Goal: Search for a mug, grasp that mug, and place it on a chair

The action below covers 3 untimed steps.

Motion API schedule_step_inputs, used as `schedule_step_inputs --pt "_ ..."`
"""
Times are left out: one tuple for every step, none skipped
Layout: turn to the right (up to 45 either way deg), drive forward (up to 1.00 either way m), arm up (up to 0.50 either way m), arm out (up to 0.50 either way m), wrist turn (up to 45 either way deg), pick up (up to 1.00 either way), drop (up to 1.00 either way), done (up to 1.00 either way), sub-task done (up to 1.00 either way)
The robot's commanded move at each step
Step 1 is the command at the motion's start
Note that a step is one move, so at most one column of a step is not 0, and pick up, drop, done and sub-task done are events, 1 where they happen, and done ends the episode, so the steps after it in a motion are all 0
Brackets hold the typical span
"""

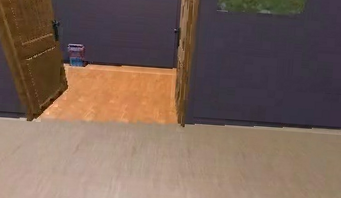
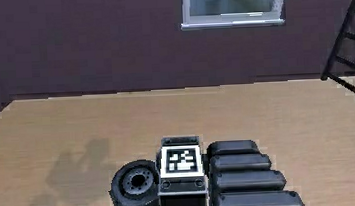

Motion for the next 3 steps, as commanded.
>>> schedule_step_inputs --pt "-24.0 0.00 0.00 0.00 0.0 0.00 0.00 0.00 0.00" --pt "0.0 0.05 0.00 0.00 0.0 0.00 0.00 0.00 0.00" --pt "3.0 0.00 0.00 0.00 0.0 0.00 0.00 0.00 0.00"
